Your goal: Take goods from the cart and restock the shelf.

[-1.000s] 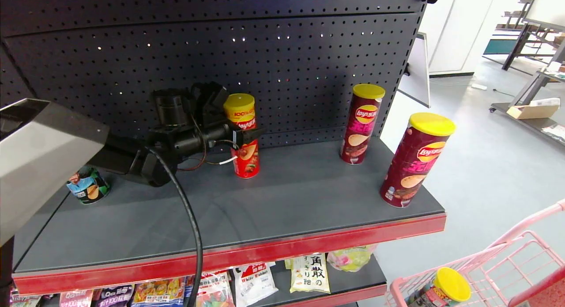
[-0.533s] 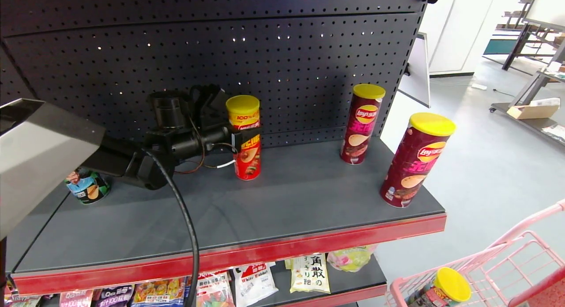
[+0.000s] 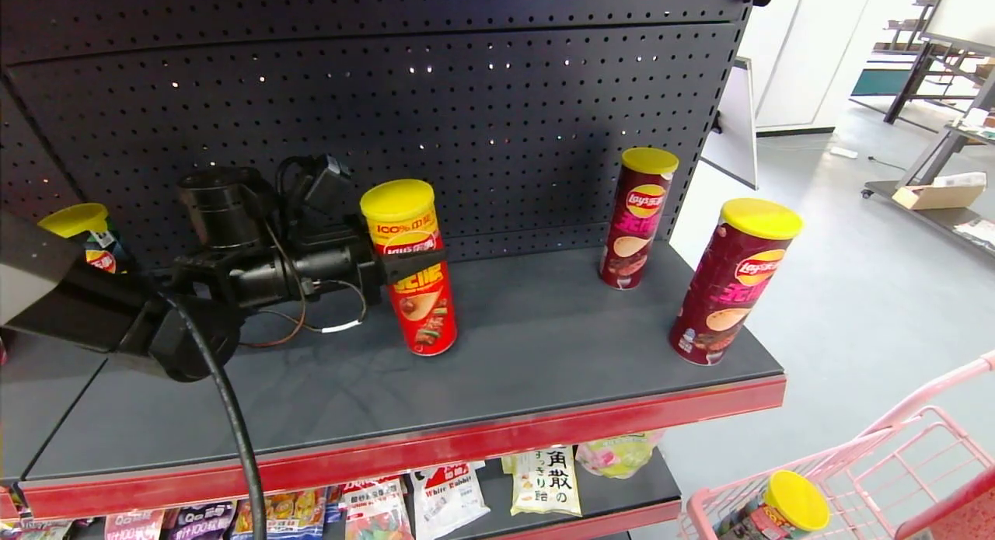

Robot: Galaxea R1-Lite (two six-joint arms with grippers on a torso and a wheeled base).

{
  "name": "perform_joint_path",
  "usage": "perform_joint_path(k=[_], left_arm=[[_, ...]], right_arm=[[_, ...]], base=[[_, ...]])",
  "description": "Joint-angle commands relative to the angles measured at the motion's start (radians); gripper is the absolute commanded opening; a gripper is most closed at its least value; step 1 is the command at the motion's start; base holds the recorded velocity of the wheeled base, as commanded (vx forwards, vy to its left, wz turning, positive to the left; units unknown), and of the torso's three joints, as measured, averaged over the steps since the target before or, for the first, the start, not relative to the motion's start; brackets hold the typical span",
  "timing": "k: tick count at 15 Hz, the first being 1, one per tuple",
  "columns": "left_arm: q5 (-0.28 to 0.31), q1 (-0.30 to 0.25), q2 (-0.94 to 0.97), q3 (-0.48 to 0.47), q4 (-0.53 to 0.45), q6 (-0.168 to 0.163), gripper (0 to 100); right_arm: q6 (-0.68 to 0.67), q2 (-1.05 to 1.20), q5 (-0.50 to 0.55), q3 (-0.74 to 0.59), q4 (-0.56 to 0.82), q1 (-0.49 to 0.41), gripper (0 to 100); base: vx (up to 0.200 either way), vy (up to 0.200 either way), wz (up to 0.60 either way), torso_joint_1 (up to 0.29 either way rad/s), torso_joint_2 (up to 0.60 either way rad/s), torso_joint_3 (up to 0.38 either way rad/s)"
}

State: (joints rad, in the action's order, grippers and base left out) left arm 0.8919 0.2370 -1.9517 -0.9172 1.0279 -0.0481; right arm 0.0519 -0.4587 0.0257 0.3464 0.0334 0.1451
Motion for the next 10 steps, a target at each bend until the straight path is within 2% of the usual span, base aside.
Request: perform_joint_path(k=[1, 2, 5, 8, 10], left_arm=[[0.015, -0.008, 0.033, 0.08, 0.064, -0.003, 0], [0.01, -0.007, 0.028, 0.11, 0.112, -0.003, 0], [0.018, -0.004, 0.033, 0.199, 0.155, -0.009, 0], [0.019, -0.004, 0.025, 0.227, 0.19, -0.009, 0], [0.041, -0.002, 0.016, 0.236, 0.193, -0.009, 0]], right_arm=[[0.0, -0.006, 0.0, 0.005, 0.0, 0.001, 0], [0.0, -0.008, 0.0, 0.006, 0.0, 0.001, 0], [0.0, -0.008, 0.0, 0.006, 0.002, 0.001, 0], [0.0, -0.006, 0.0, 0.008, 0.003, -0.001, 0], [0.0, -0.008, 0.0, 0.01, 0.003, -0.001, 0]], base=[[0.0, 0.0, 0.0, 0.0, 0.0, 0.0], [0.0, 0.0, 0.0, 0.0, 0.0, 0.0], [0.0, 0.0, 0.0, 0.0, 0.0, 0.0], [0.0, 0.0, 0.0, 0.0, 0.0, 0.0], [0.0, 0.0, 0.0, 0.0, 0.0, 0.0]])
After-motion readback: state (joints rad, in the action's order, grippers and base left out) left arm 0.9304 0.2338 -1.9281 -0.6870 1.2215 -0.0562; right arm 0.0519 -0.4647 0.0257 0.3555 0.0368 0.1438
